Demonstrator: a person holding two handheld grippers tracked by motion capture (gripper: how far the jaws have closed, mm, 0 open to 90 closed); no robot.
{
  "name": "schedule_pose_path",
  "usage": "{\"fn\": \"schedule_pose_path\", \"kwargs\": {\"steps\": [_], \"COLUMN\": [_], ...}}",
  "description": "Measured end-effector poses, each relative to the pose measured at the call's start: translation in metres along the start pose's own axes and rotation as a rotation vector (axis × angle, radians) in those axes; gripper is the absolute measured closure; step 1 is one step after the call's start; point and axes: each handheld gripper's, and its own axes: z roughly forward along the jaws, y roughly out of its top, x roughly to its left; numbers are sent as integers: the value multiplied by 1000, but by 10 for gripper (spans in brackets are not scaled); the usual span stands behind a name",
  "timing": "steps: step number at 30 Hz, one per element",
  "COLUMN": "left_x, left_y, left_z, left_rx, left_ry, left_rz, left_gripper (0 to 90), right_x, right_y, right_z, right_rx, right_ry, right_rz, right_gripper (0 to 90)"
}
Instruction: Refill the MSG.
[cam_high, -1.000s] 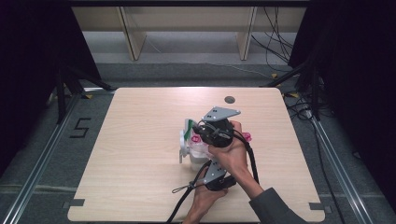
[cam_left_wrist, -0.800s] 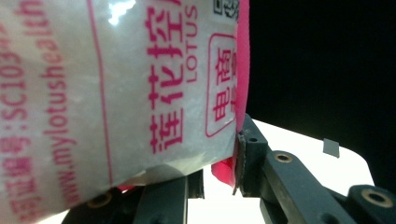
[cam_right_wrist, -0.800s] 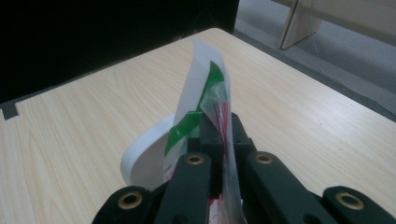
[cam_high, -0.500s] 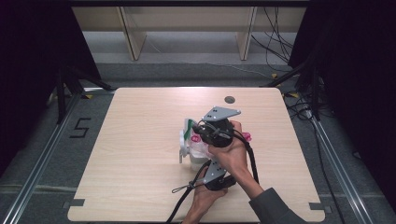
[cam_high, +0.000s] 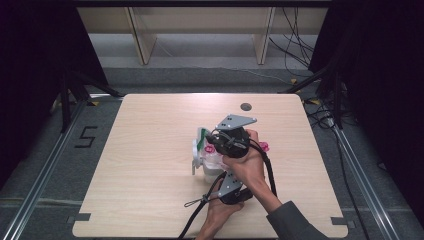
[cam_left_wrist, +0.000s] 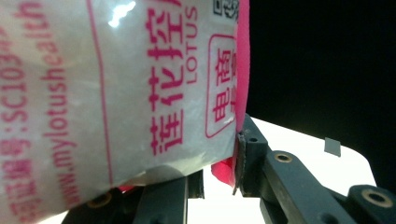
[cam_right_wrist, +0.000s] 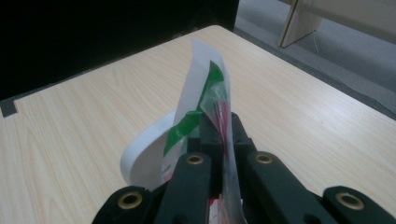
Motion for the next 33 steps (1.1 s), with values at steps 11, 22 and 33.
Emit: {"fn": "schedule_pose_path", "kwargs": {"steps": [11, 22, 33], "left_x": [0, -1, -1], "left_y": [-1, -1, 0], "left_z": [2, 1, 0], "left_rx": [-14, -14, -20], "left_ry": [-9, -13, -4], "left_rz": [-3, -6, -4], "left_gripper": [761, 761, 761], "right_x": [0, 0, 0], "right_y": [0, 0, 1], "right_z": [1, 0, -2], "right_rx": [6, 2, 4], "right_ry": [12, 11, 18], "right_rz": [-31, -33, -8], "right_gripper": [899, 899, 899]}}
